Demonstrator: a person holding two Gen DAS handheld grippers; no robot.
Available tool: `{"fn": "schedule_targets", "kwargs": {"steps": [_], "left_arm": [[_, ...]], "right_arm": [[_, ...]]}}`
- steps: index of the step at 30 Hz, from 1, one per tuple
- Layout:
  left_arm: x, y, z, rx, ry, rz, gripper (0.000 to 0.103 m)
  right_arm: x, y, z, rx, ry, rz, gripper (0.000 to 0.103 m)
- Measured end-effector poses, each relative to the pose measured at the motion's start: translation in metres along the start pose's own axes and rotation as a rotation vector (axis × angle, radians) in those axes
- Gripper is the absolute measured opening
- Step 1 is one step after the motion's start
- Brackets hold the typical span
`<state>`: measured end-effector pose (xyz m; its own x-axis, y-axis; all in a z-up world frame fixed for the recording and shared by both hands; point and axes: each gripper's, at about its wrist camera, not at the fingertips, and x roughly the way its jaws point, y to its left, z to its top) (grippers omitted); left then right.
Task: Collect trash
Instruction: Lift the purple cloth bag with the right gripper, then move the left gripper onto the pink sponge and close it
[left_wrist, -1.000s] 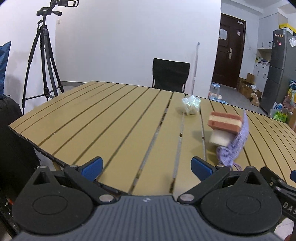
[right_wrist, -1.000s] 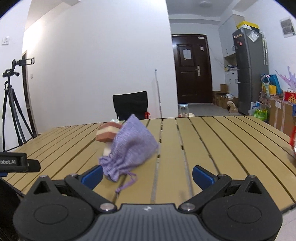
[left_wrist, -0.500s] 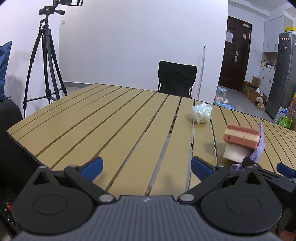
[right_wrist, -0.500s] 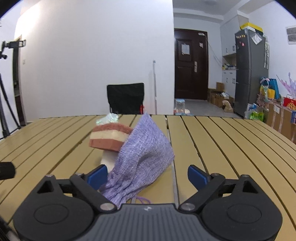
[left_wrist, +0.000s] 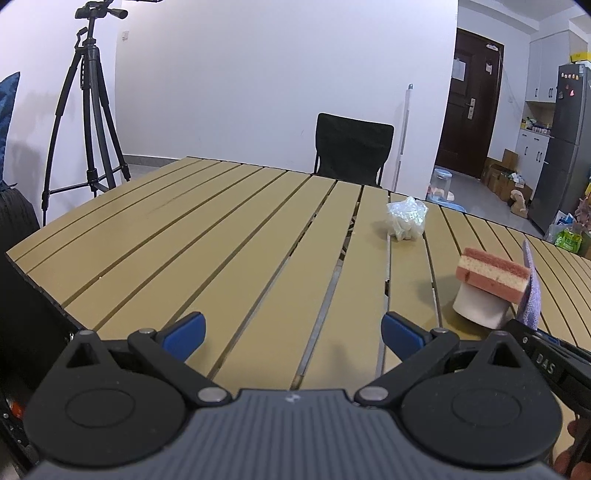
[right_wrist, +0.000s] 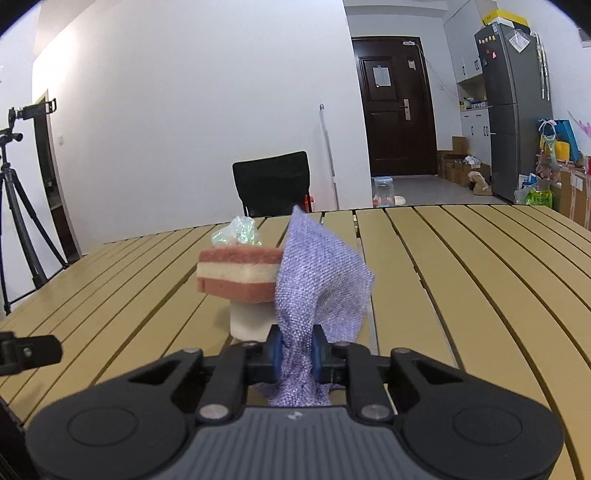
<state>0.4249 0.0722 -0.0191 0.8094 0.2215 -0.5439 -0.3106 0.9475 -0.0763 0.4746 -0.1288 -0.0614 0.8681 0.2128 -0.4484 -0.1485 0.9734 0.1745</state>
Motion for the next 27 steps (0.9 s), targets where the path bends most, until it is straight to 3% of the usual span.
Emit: {"fn": "schedule_targets", "kwargs": {"steps": [17, 27], "left_arm": [[-0.006, -0.034, -0.004, 0.028, -0.018, -0.083, 0.103], [-0.007, -0.066, -0.007, 0.067, -0.050, -0.171, 0.103]], "right_arm": [[-0.046, -0.039, 0.005, -0.011, -0.057, -0.059, 0.012], [-0.063, -0.070, 0.006, 0.000, -0.068, -0.111, 0.012]]}}
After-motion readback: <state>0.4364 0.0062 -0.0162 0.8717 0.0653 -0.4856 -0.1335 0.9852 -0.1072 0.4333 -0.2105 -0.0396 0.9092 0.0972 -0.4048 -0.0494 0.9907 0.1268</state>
